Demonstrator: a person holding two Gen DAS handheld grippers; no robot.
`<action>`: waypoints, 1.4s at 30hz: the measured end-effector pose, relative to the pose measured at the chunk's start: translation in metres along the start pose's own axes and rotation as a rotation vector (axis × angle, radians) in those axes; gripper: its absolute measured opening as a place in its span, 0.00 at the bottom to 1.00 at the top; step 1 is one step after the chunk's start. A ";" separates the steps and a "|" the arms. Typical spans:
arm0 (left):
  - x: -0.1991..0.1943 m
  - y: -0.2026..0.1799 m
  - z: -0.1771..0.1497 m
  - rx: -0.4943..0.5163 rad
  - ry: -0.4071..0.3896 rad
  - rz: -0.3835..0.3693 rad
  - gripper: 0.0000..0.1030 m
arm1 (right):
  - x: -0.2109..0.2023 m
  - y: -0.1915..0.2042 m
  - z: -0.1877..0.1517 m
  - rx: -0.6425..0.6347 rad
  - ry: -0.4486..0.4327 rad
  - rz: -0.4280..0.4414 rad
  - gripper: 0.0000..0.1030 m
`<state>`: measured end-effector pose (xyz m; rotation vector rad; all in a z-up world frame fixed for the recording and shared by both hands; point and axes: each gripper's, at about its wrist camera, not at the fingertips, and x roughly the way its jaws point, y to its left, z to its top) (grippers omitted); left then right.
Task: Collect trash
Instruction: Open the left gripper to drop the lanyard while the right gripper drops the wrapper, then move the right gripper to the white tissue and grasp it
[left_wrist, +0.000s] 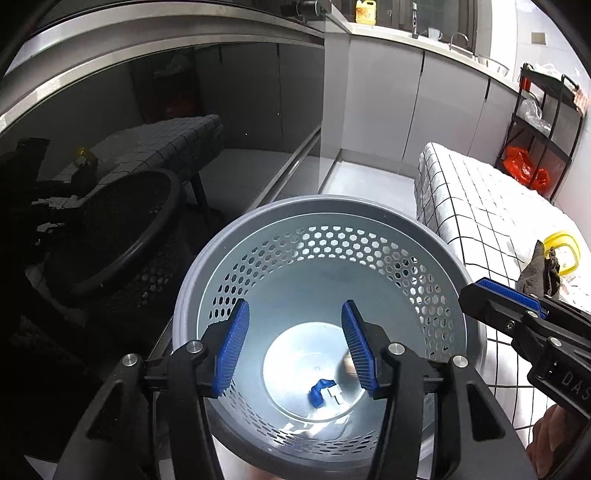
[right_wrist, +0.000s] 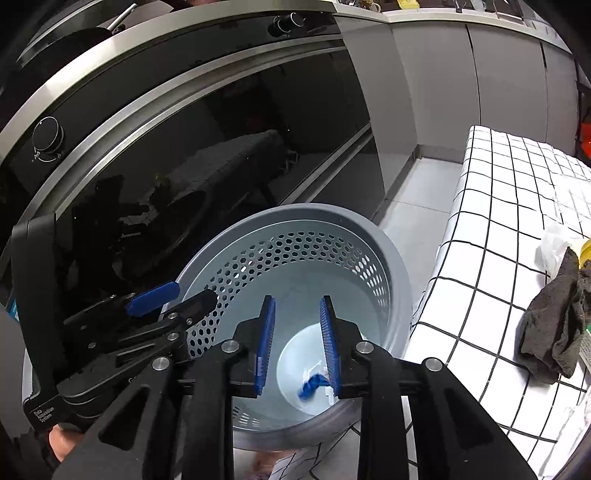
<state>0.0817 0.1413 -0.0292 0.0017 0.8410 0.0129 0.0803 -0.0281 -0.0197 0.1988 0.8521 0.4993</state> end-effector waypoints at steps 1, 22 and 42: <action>0.000 0.000 0.000 -0.001 0.000 0.000 0.50 | -0.001 0.000 0.000 0.000 -0.001 0.000 0.24; -0.056 -0.041 -0.007 0.034 -0.097 -0.028 0.82 | -0.078 -0.025 -0.039 0.047 -0.122 -0.143 0.54; -0.077 -0.153 -0.021 0.135 -0.117 -0.172 0.88 | -0.183 -0.142 -0.112 0.266 -0.158 -0.459 0.59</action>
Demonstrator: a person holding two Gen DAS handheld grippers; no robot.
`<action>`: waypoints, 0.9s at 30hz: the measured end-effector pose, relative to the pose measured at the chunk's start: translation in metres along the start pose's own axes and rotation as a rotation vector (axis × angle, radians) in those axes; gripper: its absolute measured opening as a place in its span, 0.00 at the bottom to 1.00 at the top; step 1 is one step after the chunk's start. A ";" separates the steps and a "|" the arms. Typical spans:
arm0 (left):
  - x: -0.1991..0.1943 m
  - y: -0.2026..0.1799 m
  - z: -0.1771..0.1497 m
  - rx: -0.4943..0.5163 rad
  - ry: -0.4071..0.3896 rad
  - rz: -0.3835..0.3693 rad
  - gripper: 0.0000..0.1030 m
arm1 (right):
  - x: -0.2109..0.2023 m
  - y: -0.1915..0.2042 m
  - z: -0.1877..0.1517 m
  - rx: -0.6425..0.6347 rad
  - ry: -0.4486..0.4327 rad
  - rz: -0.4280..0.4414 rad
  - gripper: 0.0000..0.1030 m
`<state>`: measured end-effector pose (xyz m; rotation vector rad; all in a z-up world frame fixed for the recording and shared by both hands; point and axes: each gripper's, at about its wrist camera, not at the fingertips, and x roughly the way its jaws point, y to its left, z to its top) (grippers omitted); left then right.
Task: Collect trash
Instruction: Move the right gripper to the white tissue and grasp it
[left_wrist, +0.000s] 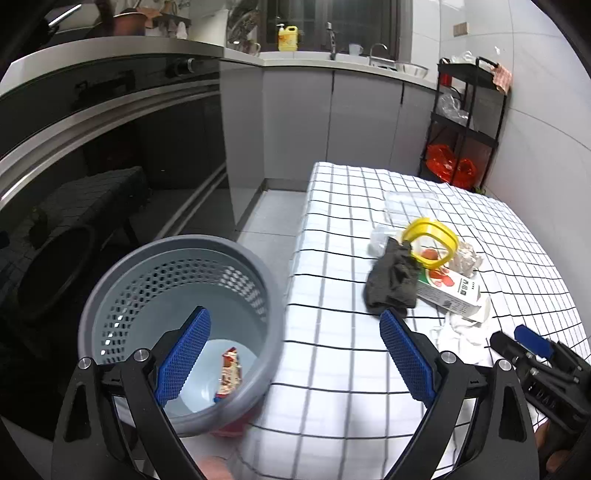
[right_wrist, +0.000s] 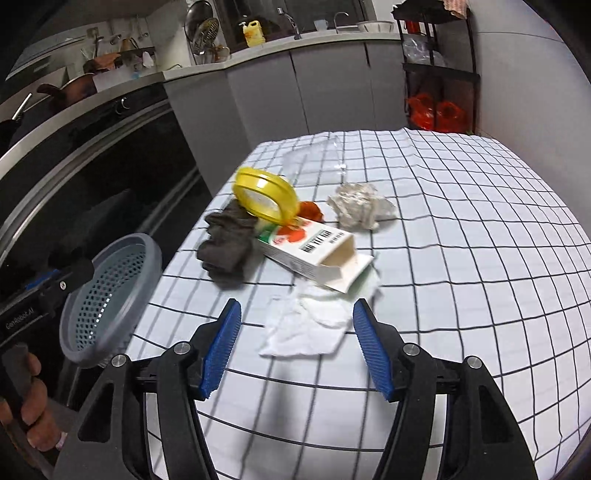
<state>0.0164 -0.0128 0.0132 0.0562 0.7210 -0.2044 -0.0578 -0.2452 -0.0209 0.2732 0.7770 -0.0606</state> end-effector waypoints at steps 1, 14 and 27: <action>0.002 -0.004 0.000 0.004 0.003 -0.001 0.88 | 0.001 -0.003 -0.002 -0.001 0.008 -0.009 0.59; 0.028 -0.022 -0.008 0.028 0.048 0.000 0.88 | 0.031 -0.013 -0.011 0.018 0.093 -0.044 0.59; 0.046 -0.026 -0.010 0.052 0.088 0.000 0.88 | 0.068 -0.003 0.003 0.035 0.161 -0.121 0.61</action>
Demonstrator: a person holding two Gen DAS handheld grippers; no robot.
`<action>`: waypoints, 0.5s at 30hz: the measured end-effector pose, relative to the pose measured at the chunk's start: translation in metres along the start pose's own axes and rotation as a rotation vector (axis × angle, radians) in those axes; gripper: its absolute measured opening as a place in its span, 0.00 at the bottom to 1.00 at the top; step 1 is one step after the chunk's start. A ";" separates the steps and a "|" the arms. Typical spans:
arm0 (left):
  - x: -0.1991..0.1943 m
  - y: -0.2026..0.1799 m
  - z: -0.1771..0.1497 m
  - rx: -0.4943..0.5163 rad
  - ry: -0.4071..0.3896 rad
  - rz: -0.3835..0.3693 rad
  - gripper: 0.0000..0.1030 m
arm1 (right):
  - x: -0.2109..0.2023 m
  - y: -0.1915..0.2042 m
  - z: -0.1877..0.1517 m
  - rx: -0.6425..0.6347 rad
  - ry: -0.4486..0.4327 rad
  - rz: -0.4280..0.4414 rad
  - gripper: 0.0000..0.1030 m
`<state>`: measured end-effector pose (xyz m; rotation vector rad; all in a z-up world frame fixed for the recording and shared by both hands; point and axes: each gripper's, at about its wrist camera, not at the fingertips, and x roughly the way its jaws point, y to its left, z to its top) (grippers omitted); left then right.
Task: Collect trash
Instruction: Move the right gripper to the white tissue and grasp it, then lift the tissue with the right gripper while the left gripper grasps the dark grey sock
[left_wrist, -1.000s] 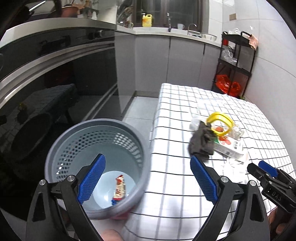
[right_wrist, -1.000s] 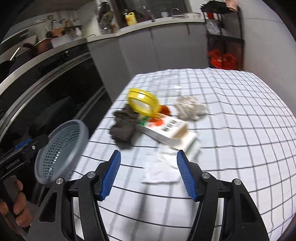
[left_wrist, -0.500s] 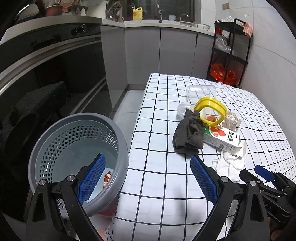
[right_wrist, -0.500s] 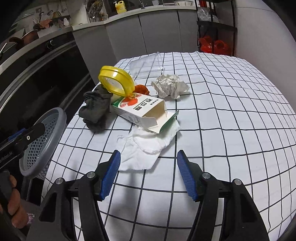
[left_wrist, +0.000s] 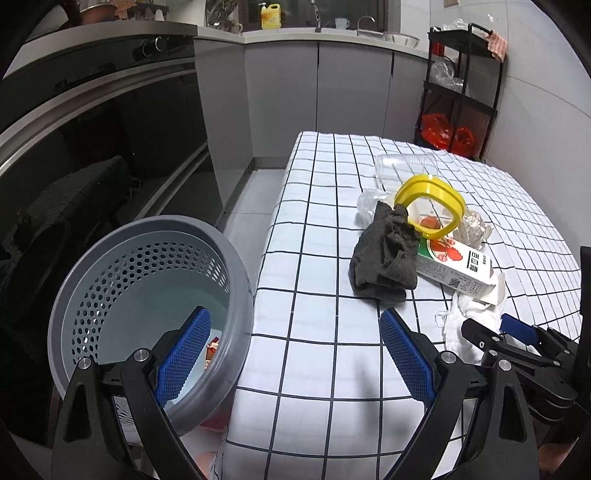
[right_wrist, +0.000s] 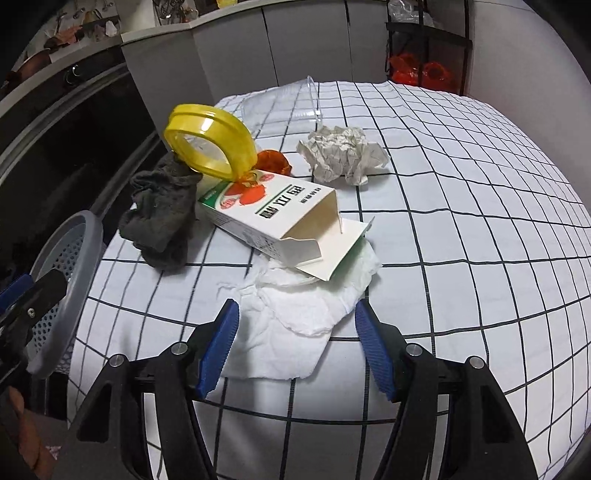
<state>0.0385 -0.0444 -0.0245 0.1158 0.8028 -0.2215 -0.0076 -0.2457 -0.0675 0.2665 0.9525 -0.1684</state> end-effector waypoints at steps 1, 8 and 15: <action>0.001 -0.001 0.000 0.002 0.003 -0.002 0.88 | 0.000 0.000 0.001 -0.003 -0.006 -0.008 0.61; 0.003 -0.010 0.000 0.012 0.008 -0.017 0.88 | 0.008 0.009 0.004 -0.073 -0.022 -0.100 0.39; 0.004 -0.014 -0.002 0.019 0.010 -0.018 0.88 | 0.005 0.005 0.003 -0.068 -0.023 -0.064 0.07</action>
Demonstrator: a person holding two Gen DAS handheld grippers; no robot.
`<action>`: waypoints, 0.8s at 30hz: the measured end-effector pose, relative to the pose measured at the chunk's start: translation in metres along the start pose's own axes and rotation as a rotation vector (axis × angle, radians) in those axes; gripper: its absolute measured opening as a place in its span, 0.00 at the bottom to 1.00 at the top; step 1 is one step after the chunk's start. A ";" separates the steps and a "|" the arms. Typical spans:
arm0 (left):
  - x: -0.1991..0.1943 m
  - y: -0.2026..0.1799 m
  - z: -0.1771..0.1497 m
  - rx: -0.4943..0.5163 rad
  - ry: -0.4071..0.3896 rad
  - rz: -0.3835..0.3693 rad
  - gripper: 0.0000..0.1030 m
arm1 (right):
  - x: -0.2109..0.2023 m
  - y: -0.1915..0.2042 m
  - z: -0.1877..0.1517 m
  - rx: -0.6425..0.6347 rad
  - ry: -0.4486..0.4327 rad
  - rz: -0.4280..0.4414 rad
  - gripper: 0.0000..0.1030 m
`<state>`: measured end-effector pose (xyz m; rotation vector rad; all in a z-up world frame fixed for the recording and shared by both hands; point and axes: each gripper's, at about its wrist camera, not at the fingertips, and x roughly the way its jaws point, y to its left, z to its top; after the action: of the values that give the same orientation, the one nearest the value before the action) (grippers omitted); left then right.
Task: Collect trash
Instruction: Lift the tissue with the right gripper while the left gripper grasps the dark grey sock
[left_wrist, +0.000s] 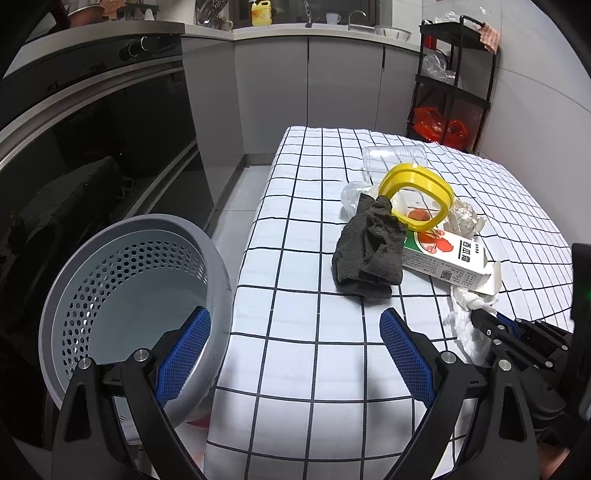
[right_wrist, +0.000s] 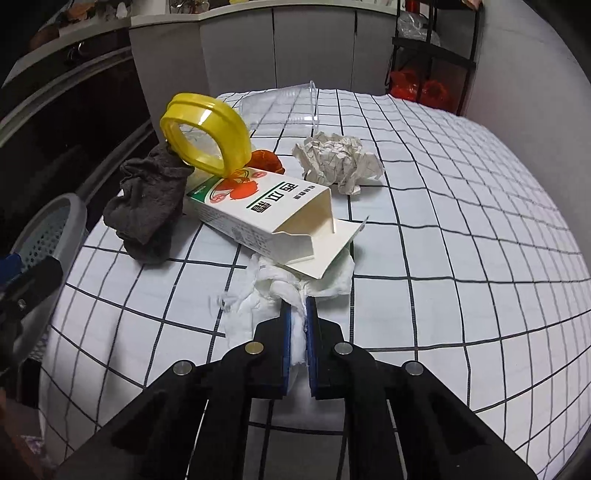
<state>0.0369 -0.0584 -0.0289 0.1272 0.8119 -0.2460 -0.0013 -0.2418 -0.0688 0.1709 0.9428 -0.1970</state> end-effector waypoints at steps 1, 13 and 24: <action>0.000 -0.001 0.000 0.000 -0.002 -0.001 0.88 | -0.002 -0.005 0.000 0.018 -0.001 0.014 0.06; 0.004 -0.012 -0.002 0.004 -0.001 -0.016 0.88 | -0.040 -0.069 0.004 0.176 -0.124 -0.002 0.06; 0.019 -0.026 0.009 0.015 -0.005 -0.013 0.88 | -0.059 -0.096 0.004 0.239 -0.173 0.042 0.06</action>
<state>0.0487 -0.0883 -0.0377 0.1352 0.8065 -0.2641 -0.0553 -0.3306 -0.0246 0.3878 0.7415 -0.2817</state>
